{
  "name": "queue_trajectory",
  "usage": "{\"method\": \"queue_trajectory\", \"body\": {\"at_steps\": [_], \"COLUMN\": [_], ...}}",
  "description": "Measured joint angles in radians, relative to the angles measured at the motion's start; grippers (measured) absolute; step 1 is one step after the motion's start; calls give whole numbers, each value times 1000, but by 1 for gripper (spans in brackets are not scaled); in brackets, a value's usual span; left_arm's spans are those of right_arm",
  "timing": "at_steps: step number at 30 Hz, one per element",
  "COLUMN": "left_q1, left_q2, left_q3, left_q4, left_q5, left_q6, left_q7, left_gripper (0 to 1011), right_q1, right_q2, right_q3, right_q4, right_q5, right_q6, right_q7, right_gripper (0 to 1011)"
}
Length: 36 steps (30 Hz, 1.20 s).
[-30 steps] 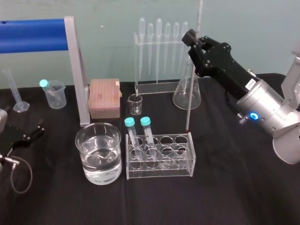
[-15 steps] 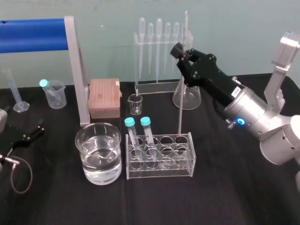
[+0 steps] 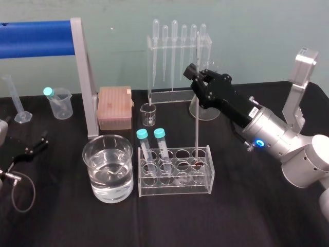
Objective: Hold the thermometer with one hand and immerse one end into the beaker, then reinsert it into the test tube rack.
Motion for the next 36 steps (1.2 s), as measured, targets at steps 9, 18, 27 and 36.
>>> {"method": "queue_trajectory", "body": {"at_steps": [9, 18, 27, 36], "left_q1": [0, 0, 0, 0], "left_q2": [0, 0, 0, 0], "left_q3": [0, 0, 0, 0], "left_q4": [0, 0, 0, 0], "left_q5": [0, 0, 0, 0], "left_q6": [0, 0, 0, 0], "left_q7": [0, 0, 0, 0], "left_gripper": [1008, 1008, 1008, 1008], "right_q1": [1, 0, -2, -2], "right_q2": [-3, -3, -3, -3], "right_q3": [-8, -13, -14, -14], "right_q4": [33, 45, 45, 45], "right_q5": [-4, -8, -9, -9], "right_q6": [10, 33, 42, 40], "right_q7": [0, -7, -17, -16], "right_gripper": [56, 56, 56, 56]}}
